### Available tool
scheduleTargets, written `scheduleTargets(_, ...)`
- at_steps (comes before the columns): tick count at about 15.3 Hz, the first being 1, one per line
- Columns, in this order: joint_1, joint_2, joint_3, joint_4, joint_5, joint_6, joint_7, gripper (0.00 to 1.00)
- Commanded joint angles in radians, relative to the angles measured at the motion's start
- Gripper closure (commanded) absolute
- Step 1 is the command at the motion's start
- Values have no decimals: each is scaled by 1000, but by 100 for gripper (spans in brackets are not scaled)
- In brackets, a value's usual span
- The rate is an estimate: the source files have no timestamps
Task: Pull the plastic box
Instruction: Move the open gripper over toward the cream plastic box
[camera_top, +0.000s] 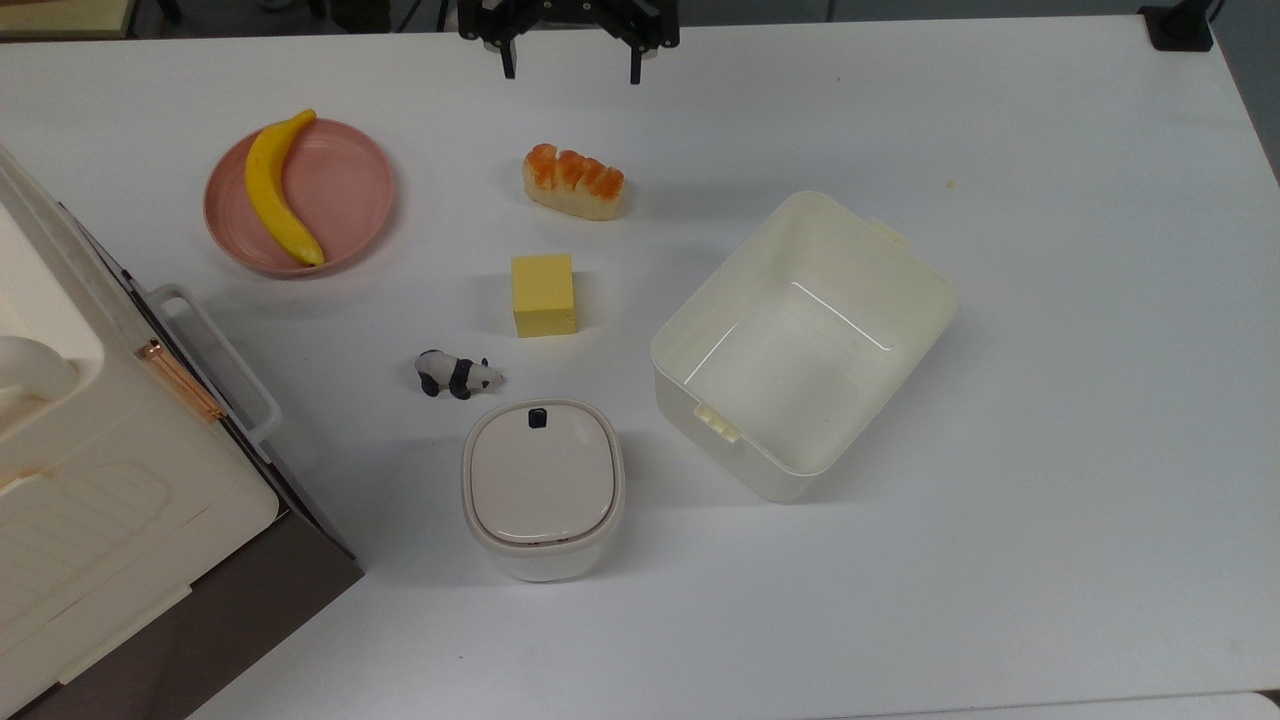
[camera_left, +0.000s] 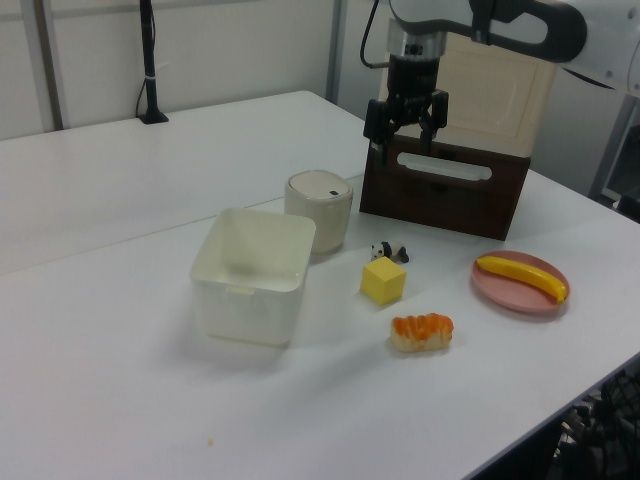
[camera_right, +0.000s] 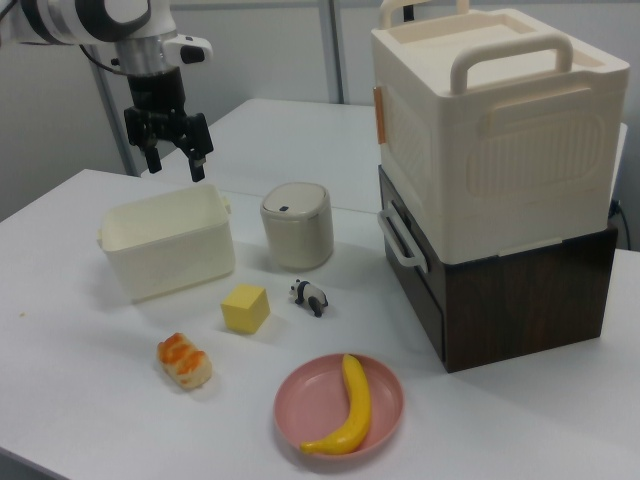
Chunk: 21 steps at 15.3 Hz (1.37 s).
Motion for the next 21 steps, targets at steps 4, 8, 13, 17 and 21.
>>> scheduleTargets(4, 13, 10, -7, -11, 1, -4, -55, 0)
scheduleTargets(8, 16, 10, 1, -103, 8, 92, -77, 0)
scheduleTargets(13, 13, 52, 1, -192, 10, 246, -106, 0)
scheduleTargets(17, 6, 127, -12, -227, -7, 320, -186, 0)
scheduleTargets(21, 6, 167, -38, -316, -41, 402, -269, 0)
